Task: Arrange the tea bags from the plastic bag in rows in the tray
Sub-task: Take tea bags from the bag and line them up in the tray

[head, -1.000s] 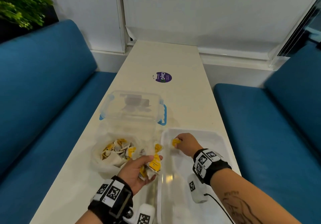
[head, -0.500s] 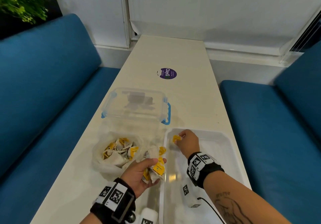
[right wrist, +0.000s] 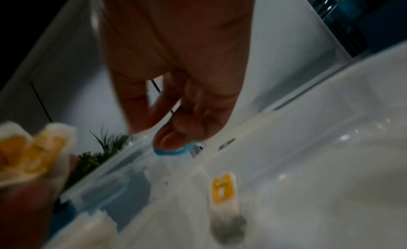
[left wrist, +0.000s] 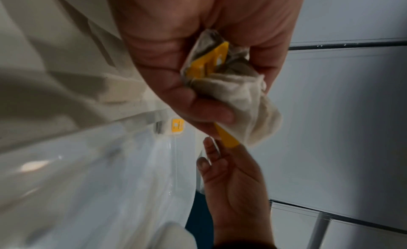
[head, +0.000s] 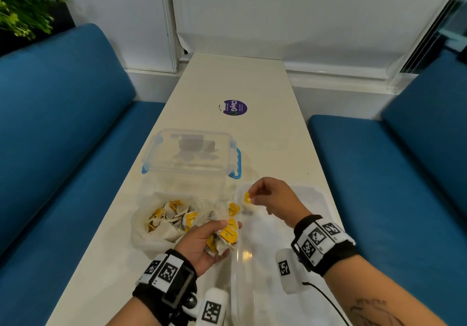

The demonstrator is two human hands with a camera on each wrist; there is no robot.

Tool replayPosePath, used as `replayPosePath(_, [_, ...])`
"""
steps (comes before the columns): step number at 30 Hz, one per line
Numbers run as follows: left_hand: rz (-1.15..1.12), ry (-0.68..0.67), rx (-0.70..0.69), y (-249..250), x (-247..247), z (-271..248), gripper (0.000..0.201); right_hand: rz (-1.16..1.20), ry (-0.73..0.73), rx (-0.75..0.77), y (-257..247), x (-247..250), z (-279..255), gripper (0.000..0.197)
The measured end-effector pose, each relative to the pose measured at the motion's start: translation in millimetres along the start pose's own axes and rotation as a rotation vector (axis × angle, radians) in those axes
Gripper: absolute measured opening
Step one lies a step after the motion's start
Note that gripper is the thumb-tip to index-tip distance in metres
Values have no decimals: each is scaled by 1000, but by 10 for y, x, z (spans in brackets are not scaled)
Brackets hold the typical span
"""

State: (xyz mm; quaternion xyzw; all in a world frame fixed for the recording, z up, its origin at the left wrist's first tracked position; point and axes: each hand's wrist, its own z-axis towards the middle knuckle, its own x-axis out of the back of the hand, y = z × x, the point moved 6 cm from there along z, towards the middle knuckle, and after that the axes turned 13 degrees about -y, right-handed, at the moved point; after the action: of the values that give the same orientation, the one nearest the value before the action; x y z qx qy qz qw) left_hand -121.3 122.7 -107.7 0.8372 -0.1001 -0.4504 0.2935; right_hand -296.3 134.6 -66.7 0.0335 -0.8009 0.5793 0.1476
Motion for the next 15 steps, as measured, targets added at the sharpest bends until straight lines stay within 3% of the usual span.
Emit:
replayPosePath(2, [17,-26,28,-10,-49,-8,31,1,-175,7,-165,-109,-187,19])
replayPosePath(4, [34,-51,54,-35,-100,-13,30,-20,-209,17,-262,-188,-346,16])
replayPosePath(10, [-40,-115,80,-111,-268,-15,33,34,32,71,-275,-177,-585,13])
replayPosePath(15, [-112,-122,60,-98,-246,-47,28,119,99,48,-201,-93,-627,11])
